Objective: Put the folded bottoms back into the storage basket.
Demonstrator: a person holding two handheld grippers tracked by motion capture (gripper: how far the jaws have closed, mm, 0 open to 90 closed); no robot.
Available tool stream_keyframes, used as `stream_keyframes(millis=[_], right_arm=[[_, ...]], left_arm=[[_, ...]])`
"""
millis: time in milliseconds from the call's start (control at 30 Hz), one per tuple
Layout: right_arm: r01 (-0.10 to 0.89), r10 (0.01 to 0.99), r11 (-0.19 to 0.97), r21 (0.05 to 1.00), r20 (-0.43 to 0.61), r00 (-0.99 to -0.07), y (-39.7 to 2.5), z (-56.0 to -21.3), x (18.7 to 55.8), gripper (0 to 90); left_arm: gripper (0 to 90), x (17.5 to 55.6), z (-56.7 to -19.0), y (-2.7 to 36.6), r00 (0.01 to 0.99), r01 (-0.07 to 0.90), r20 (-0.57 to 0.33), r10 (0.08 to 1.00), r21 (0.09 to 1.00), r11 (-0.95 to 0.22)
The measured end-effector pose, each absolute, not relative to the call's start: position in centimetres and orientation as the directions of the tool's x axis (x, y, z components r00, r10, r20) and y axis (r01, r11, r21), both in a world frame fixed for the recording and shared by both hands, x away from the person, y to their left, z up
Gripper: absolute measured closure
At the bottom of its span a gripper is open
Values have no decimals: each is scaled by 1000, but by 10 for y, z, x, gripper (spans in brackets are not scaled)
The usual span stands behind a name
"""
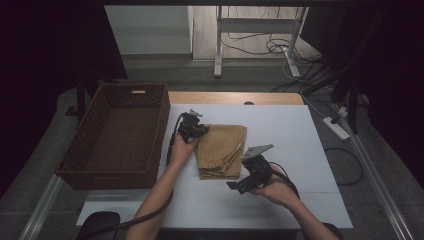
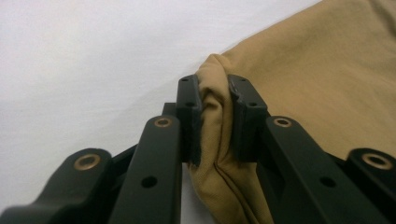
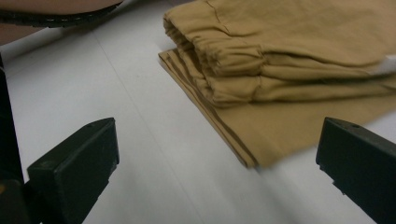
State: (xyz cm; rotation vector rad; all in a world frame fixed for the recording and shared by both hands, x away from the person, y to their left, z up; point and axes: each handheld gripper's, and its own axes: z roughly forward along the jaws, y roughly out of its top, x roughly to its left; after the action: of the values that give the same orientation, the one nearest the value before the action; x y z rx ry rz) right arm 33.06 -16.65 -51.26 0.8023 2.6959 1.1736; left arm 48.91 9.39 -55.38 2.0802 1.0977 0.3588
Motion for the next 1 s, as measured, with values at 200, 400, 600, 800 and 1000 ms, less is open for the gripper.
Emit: stream_keyframes(millis=[200,400,600,800,1000], right_arm=[[412,482,579,703,112,-869,-151,-514,340,2],[386,455,607,695,95,-885,-134,-518,347,2],[342,420,632,695,64,-905,-114,-518,351,2],[312,390,646,696,50,-919,-94,-520,356,3],[299,371,675,674,40,-928,-77,-530,361,3]], left_arm=[[757,489,-554,94,594,592,-95,799,724,-355],[756,489,-554,94,594,590,-90,799,724,-357],[756,489,-554,94,594,590,-90,800,725,-356],[756,489,-554,94,593,589,-89,800,725,-356],[756,489,-554,94,593,589,-88,800,726,-357]])
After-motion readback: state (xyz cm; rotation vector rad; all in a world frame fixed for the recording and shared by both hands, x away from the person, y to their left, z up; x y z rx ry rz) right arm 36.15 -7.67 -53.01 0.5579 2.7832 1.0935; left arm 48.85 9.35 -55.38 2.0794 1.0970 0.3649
